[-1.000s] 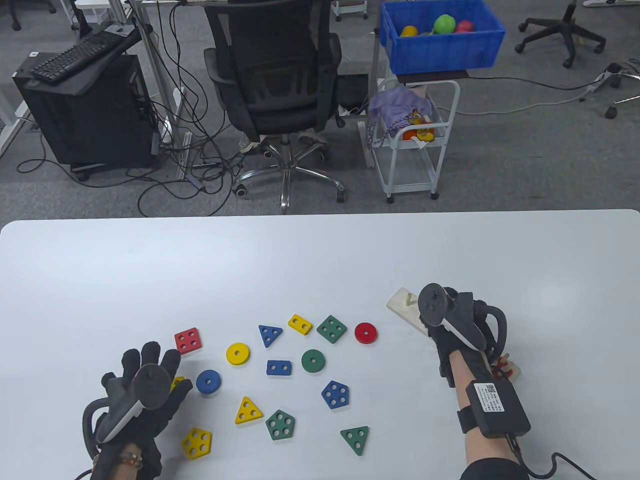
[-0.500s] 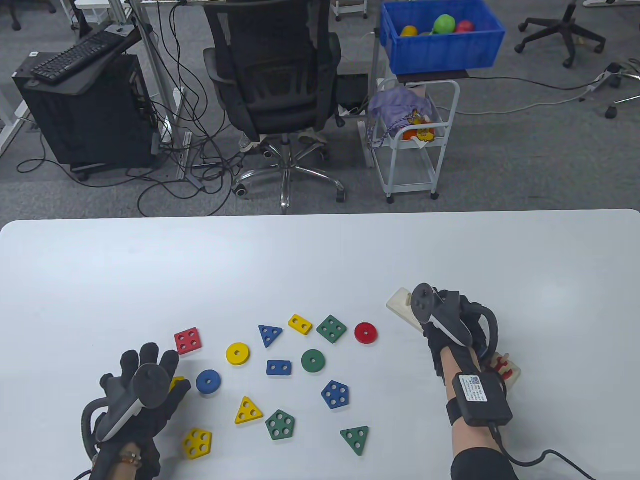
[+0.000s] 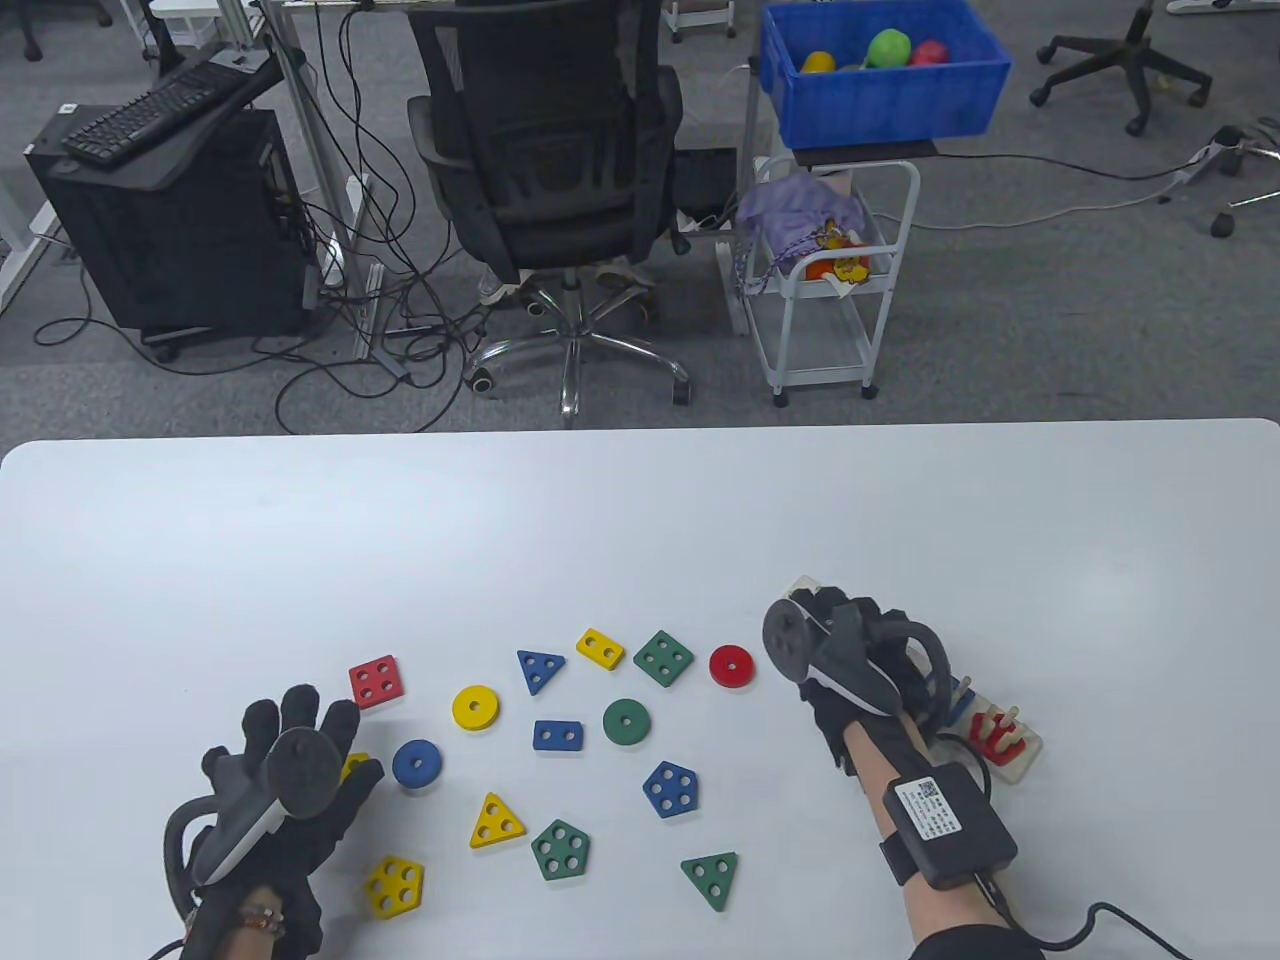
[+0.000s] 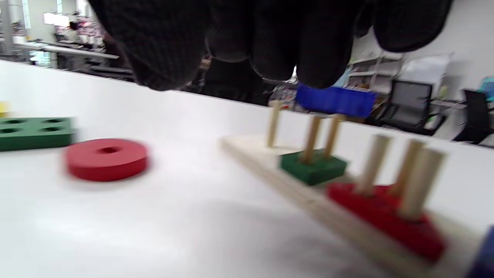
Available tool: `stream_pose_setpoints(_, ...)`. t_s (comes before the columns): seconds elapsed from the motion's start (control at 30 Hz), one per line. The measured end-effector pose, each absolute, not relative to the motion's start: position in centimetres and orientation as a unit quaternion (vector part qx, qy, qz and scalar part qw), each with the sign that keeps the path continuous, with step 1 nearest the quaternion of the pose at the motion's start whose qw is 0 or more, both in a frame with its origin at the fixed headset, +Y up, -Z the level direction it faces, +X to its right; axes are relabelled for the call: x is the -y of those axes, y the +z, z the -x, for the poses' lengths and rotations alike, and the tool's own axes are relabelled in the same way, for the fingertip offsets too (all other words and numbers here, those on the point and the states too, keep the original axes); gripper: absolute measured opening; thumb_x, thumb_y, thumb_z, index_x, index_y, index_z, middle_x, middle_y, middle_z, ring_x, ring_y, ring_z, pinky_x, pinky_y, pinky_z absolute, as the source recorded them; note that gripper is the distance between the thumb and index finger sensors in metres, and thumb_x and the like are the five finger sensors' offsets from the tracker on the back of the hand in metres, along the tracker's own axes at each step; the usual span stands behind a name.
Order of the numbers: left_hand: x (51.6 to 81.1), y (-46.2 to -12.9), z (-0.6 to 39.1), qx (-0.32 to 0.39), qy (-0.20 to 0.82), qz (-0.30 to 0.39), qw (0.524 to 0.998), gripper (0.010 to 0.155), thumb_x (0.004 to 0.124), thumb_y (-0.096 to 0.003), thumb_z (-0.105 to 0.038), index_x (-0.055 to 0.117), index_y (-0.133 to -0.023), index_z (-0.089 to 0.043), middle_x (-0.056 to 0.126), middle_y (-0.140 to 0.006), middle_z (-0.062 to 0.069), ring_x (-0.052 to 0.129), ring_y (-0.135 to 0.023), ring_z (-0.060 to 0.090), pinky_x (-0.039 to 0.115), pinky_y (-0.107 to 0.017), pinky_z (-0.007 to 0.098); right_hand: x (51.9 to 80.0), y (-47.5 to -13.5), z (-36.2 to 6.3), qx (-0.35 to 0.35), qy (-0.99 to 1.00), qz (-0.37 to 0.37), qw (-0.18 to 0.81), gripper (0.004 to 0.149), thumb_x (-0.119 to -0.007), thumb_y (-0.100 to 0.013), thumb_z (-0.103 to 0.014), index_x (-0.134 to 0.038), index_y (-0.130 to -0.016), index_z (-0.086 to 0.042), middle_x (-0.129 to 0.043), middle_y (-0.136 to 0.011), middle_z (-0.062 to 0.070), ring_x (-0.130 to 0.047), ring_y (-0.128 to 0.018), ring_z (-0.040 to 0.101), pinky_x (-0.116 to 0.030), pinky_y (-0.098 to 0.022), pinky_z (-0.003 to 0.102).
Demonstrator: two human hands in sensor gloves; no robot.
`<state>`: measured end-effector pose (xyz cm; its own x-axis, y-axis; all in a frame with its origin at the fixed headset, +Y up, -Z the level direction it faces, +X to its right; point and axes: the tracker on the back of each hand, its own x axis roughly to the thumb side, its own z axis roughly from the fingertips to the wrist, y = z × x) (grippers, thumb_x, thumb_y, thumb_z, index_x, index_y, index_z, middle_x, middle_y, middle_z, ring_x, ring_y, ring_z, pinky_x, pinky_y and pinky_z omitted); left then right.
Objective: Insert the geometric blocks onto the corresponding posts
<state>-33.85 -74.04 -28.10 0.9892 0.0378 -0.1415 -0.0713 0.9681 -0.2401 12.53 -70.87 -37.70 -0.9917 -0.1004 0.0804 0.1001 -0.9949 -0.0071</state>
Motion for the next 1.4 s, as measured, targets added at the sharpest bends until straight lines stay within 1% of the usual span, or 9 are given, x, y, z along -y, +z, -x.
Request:
stream_pose_setpoints(0.17,74.1,-28.1,33.8,-0.067,0.028,0.123,0.99,0.073,0.047,-0.0465,-0.071,0.03,-0.114,-0.047,0.01,-0.125,-0.008,0.012,-0.118,0.031,0.02,-0.079,0.068,72.5,-38.3,-9.0,0.042,-0.993,0.075,0.08,0.061,-0.084,-0.042,-0.042,-0.068,-0.096,-0.021,-0.079,-0.097,0.011,-0.085,-0.082,0.039,-0.068,-0.058,0.065)
stream_pose_setpoints(0.4,74.1,-28.1,33.9,-0.068,0.032,0.123,0.99,0.073,0.047,-0.0465,-0.071,0.03,-0.114,-0.047,0.009,-0.125,-0.008,0.012,-0.118,0.031,0.02,-0.079,0.068,74.9,-40.4,-6.8,0.086,-0.99,0.059,0.1,0.064,-0.083,-0.041,-0.046,-0.066,-0.097,-0.02,-0.078,-0.098,0.012,-0.086,-0.082,0.038,-0.069,-0.058,0.065)
stream_pose_setpoints(0.5,74.1,-28.1,33.9,-0.068,0.032,0.125,0.989,0.073,0.047,-0.0466,-0.071,0.03,-0.114,-0.047,0.009,-0.125,-0.008,0.012,-0.118,0.031,0.02,-0.079,0.068,75.4,-40.8,-6.5,0.093,-0.989,0.053,0.102,0.061,-0.084,-0.04,-0.046,-0.07,-0.094,-0.019,-0.082,-0.093,0.012,-0.09,-0.078,0.036,-0.071,-0.056,0.064)
stream_pose_setpoints(0.7,74.2,-28.2,33.8,-0.068,0.03,0.127,0.989,0.073,0.047,-0.0465,-0.071,0.03,-0.114,-0.047,0.009,-0.125,-0.008,0.012,-0.118,0.031,0.02,-0.079,0.068,75.4,-40.3,-6.1,0.036,-0.99,0.076,0.11,0.059,-0.088,-0.037,-0.045,-0.077,-0.088,-0.017,-0.091,-0.084,0.011,-0.096,-0.068,0.034,-0.073,-0.054,0.063)
stream_pose_setpoints(0.87,74.2,-28.2,33.9,-0.069,0.032,0.126,0.989,0.073,0.047,-0.0465,-0.071,0.031,-0.113,-0.047,0.009,-0.125,-0.008,0.011,-0.118,0.031,0.019,-0.079,0.068,74.0,-40.2,-6.9,-0.019,-0.991,0.093,0.09,0.06,-0.087,-0.038,-0.044,-0.075,-0.09,-0.017,-0.088,-0.087,0.012,-0.094,-0.07,0.035,-0.073,-0.054,0.063)
stream_pose_setpoints(1.03,74.3,-28.2,33.9,-0.07,0.031,0.129,0.989,0.073,0.047,-0.0464,-0.071,0.03,-0.113,-0.047,0.009,-0.125,-0.009,0.01,-0.118,0.031,0.018,-0.079,0.068,70.8,-41.3,-9.4,-0.044,-0.997,0.044,0.054,0.06,-0.087,-0.038,-0.042,-0.073,-0.092,-0.018,-0.085,-0.09,0.012,-0.091,-0.074,0.037,-0.07,-0.056,0.064)
stream_pose_setpoints(1.13,74.3,-28.2,33.9,-0.07,0.031,0.131,0.988,0.073,0.047,-0.0465,-0.071,0.03,-0.113,-0.047,0.009,-0.125,-0.008,0.01,-0.118,0.031,0.018,-0.079,0.068,69.8,-42.4,-11.1,-0.045,-0.998,-0.001,0.046,0.06,-0.087,-0.039,-0.042,-0.072,-0.092,-0.018,-0.084,-0.091,0.012,-0.09,-0.075,0.037,-0.069,-0.057,0.065)
stream_pose_setpoints(1.27,74.4,-28.3,33.9,-0.071,0.028,0.135,0.988,0.073,0.047,-0.0465,-0.071,0.031,-0.113,-0.047,0.009,-0.125,-0.008,0.011,-0.118,0.031,0.018,-0.079,0.068,69.9,-43.8,-13.6,-0.039,-0.996,-0.065,0.054,0.061,-0.087,-0.038,-0.042,-0.073,-0.092,-0.018,-0.085,-0.09,0.012,-0.091,-0.074,0.036,-0.069,-0.057,0.065)
stream_pose_setpoints(1.4,74.4,-28.3,34.0,-0.072,0.029,0.135,0.988,0.073,0.047,-0.0465,-0.071,0.031,-0.113,-0.047,0.009,-0.125,-0.008,0.011,-0.118,0.031,0.018,-0.079,0.068,70.8,-44.4,-14.9,-0.025,-0.994,-0.095,0.046,0.061,-0.087,-0.038,-0.042,-0.072,-0.092,-0.018,-0.085,-0.09,0.012,-0.091,-0.074,0.037,-0.069,-0.057,0.065)
